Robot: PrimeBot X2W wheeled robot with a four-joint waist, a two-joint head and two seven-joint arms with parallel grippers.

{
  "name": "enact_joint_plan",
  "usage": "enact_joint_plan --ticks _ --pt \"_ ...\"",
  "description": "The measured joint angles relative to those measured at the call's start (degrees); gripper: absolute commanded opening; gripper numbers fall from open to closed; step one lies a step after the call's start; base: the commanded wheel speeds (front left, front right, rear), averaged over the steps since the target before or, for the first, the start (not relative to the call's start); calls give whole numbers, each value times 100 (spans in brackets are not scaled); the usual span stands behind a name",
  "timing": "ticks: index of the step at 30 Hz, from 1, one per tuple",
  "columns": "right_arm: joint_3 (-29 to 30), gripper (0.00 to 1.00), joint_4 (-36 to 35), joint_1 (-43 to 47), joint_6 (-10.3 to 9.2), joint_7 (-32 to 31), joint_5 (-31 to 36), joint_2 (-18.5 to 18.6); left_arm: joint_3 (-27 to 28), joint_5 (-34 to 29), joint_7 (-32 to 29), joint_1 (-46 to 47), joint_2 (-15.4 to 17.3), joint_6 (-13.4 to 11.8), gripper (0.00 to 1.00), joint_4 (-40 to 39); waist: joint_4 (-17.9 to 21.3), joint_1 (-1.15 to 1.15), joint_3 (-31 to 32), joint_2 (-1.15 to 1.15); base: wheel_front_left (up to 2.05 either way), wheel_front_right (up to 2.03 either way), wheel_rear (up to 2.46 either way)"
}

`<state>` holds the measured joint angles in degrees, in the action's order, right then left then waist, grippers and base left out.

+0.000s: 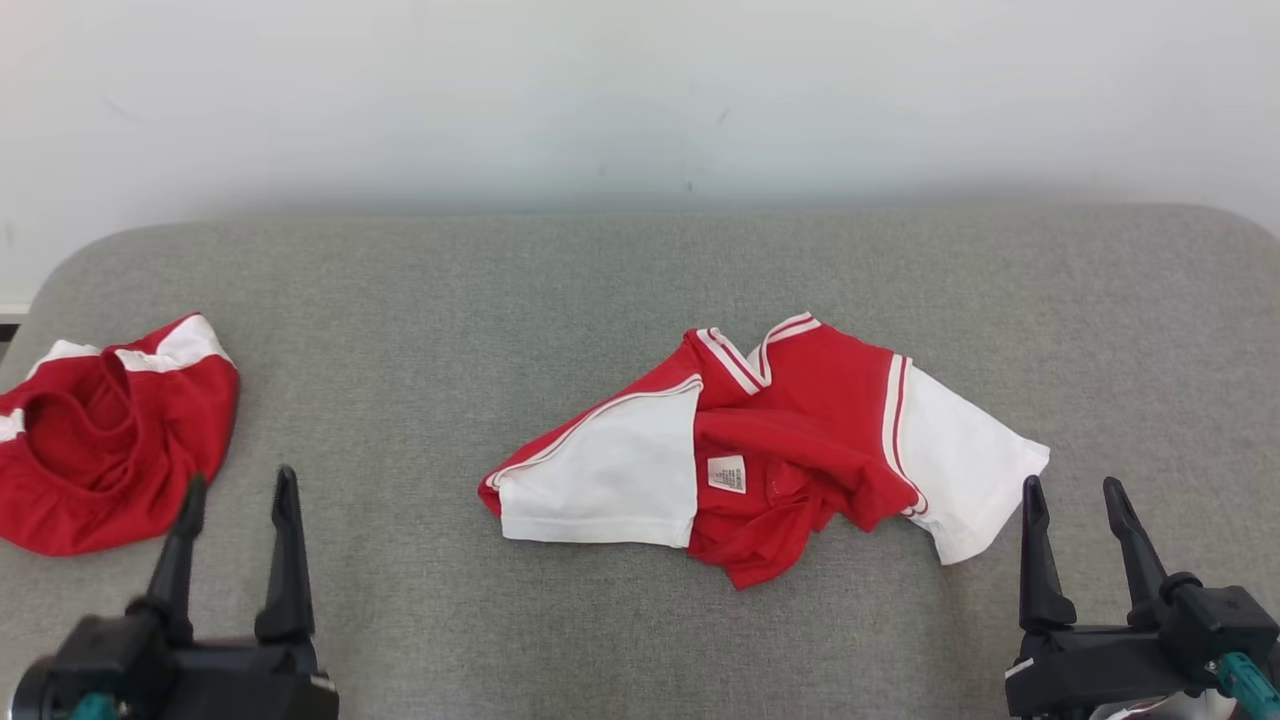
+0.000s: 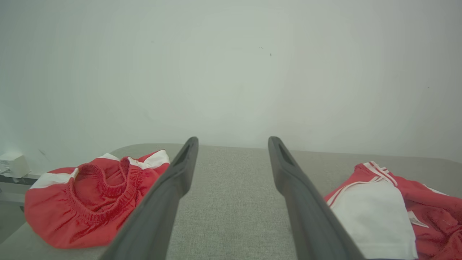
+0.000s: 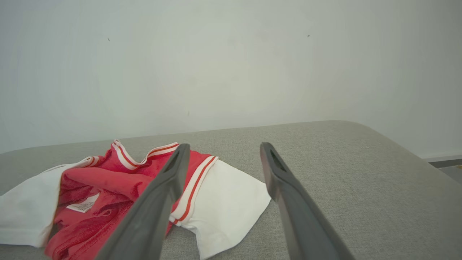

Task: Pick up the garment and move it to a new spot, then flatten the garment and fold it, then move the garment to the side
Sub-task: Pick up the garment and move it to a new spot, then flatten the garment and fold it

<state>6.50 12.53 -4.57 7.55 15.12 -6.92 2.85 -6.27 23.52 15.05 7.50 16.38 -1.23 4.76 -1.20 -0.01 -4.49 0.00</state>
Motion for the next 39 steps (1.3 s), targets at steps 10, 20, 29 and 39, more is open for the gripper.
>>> enact_joint_plan --ticks 10,20,29,39 --pt "-180 100 -22 158 0 1 13 -1 524 -446 0 -749 -495 492 100 -213 -85 0 223 0 0 0 0" --pt "-422 100 58 244 0 0 -56 -1 723 -804 0 -882 -827 812 100 104 -32 0 255 0 0 0 0" --pt "-471 100 86 253 0 0 -96 -1 839 -940 0 -870 -893 853 100 153 -17 1 215 0 0 0 0" --pt "-467 100 143 253 0 0 -105 -1 824 -982 0 -865 -938 864 100 156 -37 1 185 1 0 0 0"
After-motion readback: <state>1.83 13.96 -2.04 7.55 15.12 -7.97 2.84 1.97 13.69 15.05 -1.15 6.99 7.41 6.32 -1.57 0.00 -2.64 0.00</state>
